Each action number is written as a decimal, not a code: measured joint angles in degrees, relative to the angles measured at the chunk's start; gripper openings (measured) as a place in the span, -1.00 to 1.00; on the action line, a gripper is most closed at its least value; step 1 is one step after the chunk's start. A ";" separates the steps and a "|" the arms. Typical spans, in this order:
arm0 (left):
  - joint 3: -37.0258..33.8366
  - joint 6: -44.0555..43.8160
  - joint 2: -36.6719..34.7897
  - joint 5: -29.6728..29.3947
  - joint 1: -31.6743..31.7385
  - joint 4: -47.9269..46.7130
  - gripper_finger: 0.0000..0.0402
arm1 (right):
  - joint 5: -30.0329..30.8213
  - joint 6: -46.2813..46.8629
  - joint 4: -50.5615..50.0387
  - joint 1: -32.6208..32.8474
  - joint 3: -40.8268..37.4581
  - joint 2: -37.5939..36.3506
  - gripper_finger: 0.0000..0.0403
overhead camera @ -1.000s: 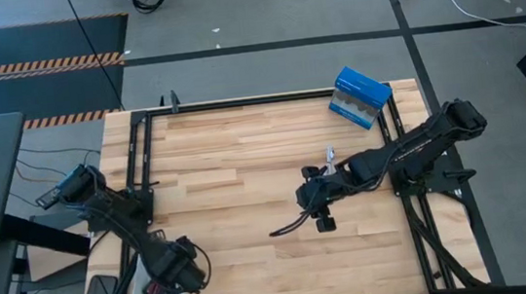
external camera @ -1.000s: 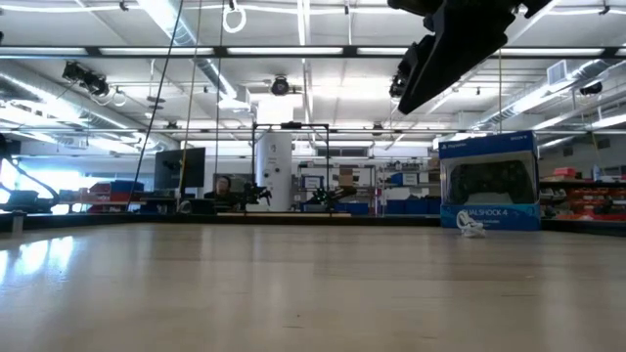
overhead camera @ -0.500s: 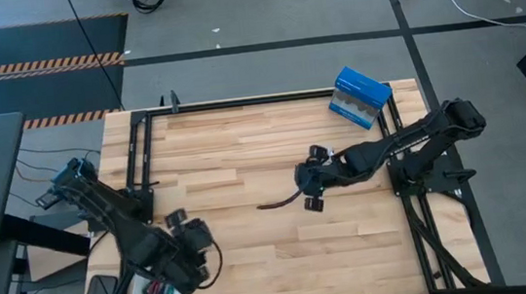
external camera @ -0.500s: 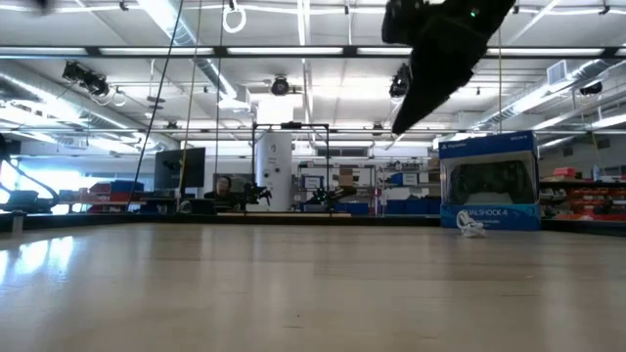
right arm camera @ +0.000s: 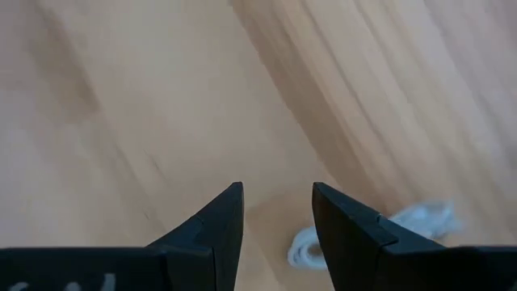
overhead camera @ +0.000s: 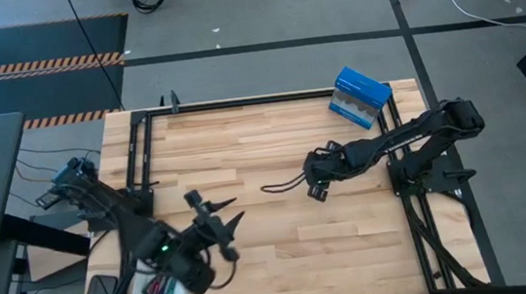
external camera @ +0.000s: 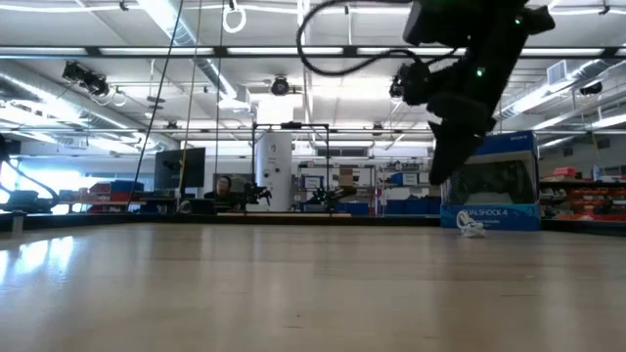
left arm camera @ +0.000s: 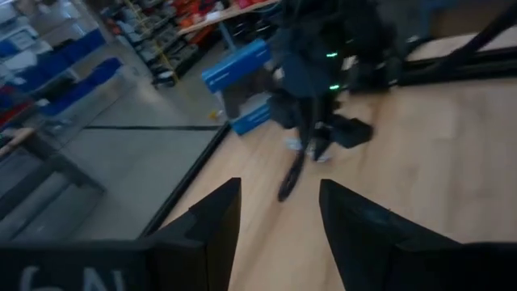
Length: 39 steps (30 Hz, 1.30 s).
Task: Pick and place USB-C Cables
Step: Put the white charger cable into the white bin
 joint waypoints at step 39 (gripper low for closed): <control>-33.99 26.41 0.01 37.52 19.10 69.04 -0.28 | 2.59 19.95 14.16 -8.91 -18.06 -0.17 -0.27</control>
